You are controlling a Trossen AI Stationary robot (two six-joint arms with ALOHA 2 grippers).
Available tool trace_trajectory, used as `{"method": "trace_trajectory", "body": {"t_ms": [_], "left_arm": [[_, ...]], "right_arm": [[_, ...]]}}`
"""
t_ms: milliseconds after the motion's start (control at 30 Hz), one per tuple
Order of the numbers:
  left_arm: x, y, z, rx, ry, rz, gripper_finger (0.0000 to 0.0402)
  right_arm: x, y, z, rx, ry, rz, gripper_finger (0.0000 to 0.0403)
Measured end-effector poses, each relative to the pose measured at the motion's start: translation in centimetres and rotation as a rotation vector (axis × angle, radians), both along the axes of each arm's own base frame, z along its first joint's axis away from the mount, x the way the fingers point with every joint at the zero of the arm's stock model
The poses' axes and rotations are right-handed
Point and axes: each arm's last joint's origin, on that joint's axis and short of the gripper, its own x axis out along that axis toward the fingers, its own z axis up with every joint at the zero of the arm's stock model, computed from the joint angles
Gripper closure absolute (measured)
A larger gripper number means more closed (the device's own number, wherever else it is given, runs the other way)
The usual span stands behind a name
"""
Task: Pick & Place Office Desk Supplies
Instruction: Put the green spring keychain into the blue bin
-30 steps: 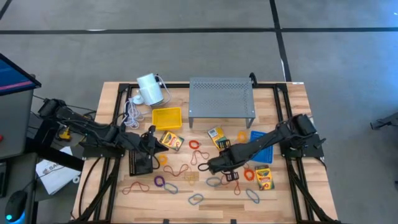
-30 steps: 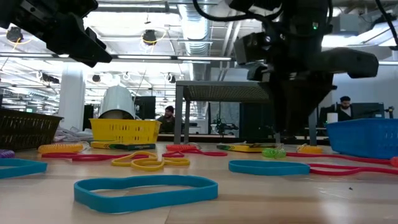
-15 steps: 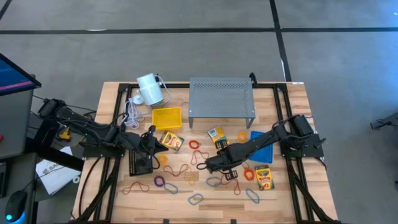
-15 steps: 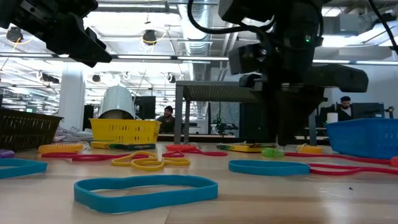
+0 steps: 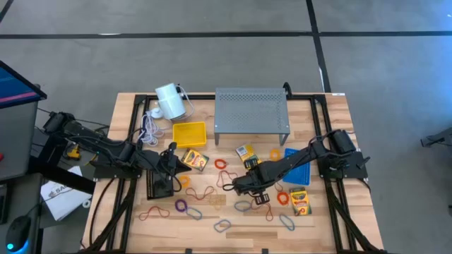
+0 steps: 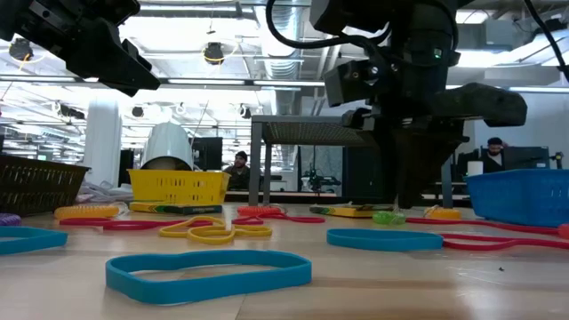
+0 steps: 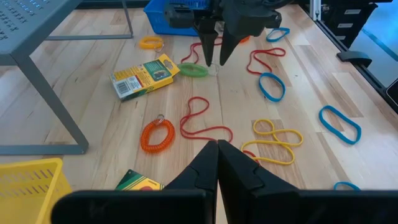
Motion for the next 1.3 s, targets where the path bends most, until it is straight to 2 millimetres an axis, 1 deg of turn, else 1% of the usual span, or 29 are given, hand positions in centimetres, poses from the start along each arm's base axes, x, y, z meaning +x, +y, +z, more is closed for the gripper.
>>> {"method": "trace_trajectory", "body": {"t_ms": [300,567,733,1100,1300], "left_arm": [[0.0,0.0,0.0,0.000,0.000,0.000,0.0400],[0.0,0.0,0.0,0.000,0.000,-0.001,0.0400],[0.0,0.0,0.0,-0.001,0.000,-0.001,0.0400],[0.0,0.0,0.0,-0.001,-0.001,-0.001,0.0400],[0.0,0.0,0.0,-0.001,-0.001,-0.001,0.0400]], "right_arm": [[0.0,0.0,0.0,0.003,0.001,0.000,0.0289],[-1.0,0.3,-1.0,-0.016,0.042,0.022,0.0289],[-0.9,0.2,-1.0,-0.060,0.019,0.021,0.0289],[-0.7,0.1,-0.9,-0.060,0.006,0.041,0.0289],[-0.4,-0.4,-0.9,-0.053,-0.009,0.027,0.0289]]}}
